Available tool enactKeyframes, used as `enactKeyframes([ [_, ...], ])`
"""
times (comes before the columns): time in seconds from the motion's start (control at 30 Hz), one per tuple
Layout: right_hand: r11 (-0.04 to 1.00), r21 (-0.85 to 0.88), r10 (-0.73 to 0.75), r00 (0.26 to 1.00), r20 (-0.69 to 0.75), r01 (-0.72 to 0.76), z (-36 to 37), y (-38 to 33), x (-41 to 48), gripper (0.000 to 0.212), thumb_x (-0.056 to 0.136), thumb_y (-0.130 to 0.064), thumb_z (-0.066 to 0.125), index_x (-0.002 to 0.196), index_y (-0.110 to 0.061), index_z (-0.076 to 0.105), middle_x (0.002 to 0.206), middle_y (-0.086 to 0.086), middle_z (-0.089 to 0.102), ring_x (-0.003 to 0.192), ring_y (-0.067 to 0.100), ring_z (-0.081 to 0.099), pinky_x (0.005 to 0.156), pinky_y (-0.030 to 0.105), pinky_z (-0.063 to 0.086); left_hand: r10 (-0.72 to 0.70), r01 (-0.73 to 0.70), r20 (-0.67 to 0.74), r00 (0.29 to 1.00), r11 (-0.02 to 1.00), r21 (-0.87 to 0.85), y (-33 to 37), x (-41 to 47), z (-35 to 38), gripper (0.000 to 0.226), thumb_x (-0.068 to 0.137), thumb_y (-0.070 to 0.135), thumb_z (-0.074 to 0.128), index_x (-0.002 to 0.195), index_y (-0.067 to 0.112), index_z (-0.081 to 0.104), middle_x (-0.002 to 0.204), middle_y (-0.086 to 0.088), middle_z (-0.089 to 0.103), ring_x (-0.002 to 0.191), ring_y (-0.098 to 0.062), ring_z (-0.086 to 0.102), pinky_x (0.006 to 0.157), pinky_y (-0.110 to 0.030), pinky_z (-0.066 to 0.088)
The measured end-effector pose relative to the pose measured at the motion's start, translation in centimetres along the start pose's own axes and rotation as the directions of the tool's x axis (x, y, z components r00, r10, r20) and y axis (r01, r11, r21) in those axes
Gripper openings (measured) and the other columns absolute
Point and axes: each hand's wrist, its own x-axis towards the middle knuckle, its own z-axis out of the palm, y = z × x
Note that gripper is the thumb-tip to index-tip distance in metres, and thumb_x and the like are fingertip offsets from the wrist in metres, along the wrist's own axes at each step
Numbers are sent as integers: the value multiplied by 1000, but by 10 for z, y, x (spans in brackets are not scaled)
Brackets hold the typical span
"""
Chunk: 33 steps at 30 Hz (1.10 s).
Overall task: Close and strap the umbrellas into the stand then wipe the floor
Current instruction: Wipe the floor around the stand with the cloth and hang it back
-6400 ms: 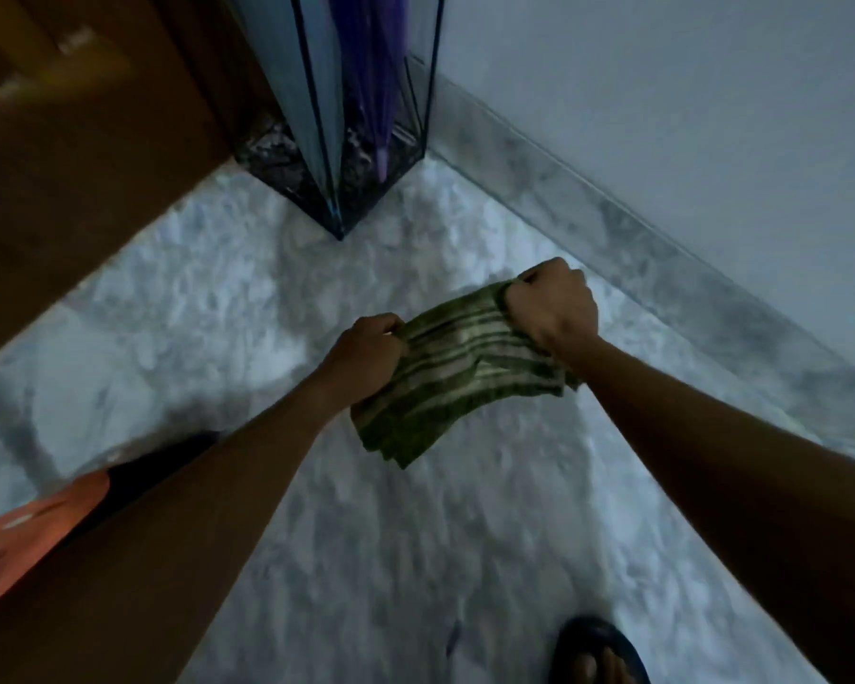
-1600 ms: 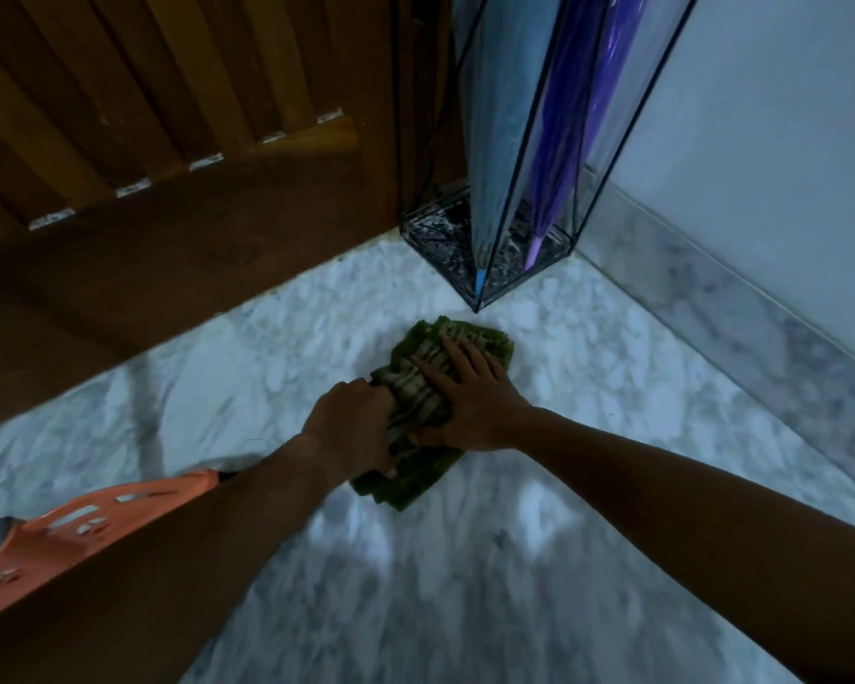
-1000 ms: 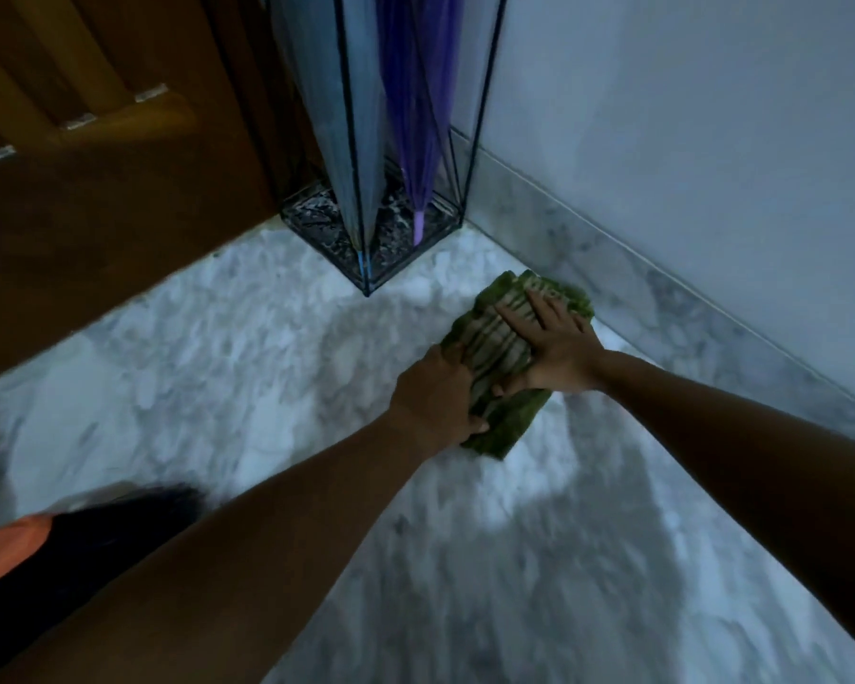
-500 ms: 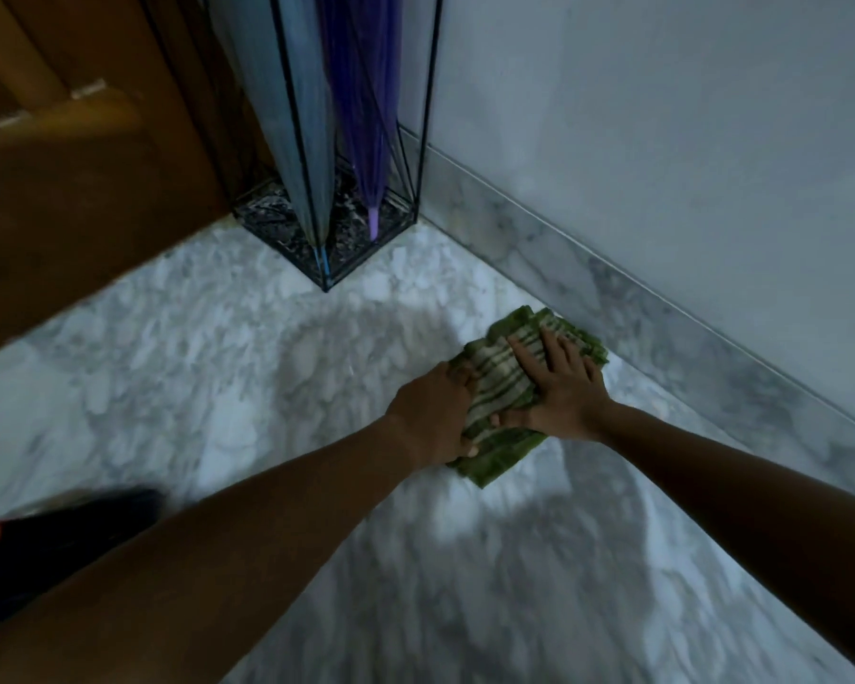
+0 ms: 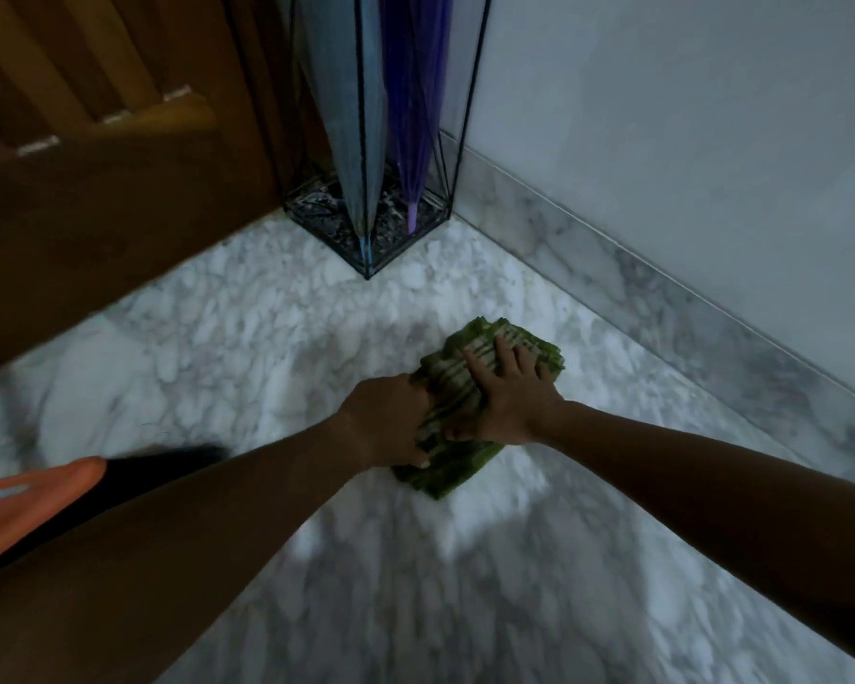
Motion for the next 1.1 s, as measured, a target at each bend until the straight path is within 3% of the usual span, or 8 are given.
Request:
enactKeyframes([
  [0.3,968,-75,-240,971,-20,238,-3,-101,48,109,74,-92,41,155,-47,-14,163,11,-31,149,44,-23,117,62,-10,-284,290,85,955,954,-76,-79,-59,-11,49,72,50,80,95,14,56,102,-7,65,81,-18,60,65,-28,45],
  [0.4,967,-17,-256,965,-58,255,0,-134,67,105,75,-93,37,155,-47,-14,162,10,-33,150,39,-26,118,58,-14,-364,378,116,924,916,-138,-115,-65,-20,47,72,45,81,97,13,57,100,-7,64,81,-19,60,61,-25,45],
  [0.53,963,50,-259,959,-118,266,-4,-173,92,106,75,-92,37,156,-45,-13,162,11,-34,149,38,-28,118,59,-16,-447,463,122,886,861,-210,-158,-66,-24,57,62,62,83,89,17,58,80,2,59,77,-17,61,65,-28,50],
  [0.63,960,72,-255,953,-164,269,-11,-196,115,109,73,-93,38,157,-43,-12,163,12,-31,150,39,-25,116,59,-16,-484,489,83,871,843,-225,-189,-69,-23,48,66,53,85,87,23,53,74,6,51,76,-15,58,64,-26,43],
  [0.73,957,87,-256,948,-190,276,-23,-222,142,113,72,-94,40,158,-41,-11,164,13,-27,151,40,-21,117,60,-15,-539,533,36,842,819,-213,-218,-72,-23,37,72,44,83,91,17,65,67,8,48,74,-19,58,63,-25,39],
  [0.9,953,33,-292,940,-176,302,-51,-258,189,115,71,-93,45,158,-42,-11,164,14,-27,151,40,-22,116,61,-15,-636,619,6,771,749,-236,-257,-69,-23,49,74,51,80,102,15,65,87,-5,58,99,-32,63,69,-30,42],
  [1.03,937,14,-341,923,-180,349,-63,-270,213,112,70,-91,49,157,-47,-7,165,12,-27,151,39,-23,117,61,-13,-689,661,17,724,688,-300,-275,-63,-26,40,74,46,83,95,17,64,89,-7,59,107,-32,62,75,-30,44],
  [1.1,927,5,-369,914,-169,375,-69,-271,219,107,71,-91,49,156,-50,-3,166,9,-25,151,37,-22,118,60,-13,-702,671,13,712,675,-308,-277,-59,-24,48,75,48,81,110,17,68,107,-10,65,116,-31,59,84,-32,45],
])
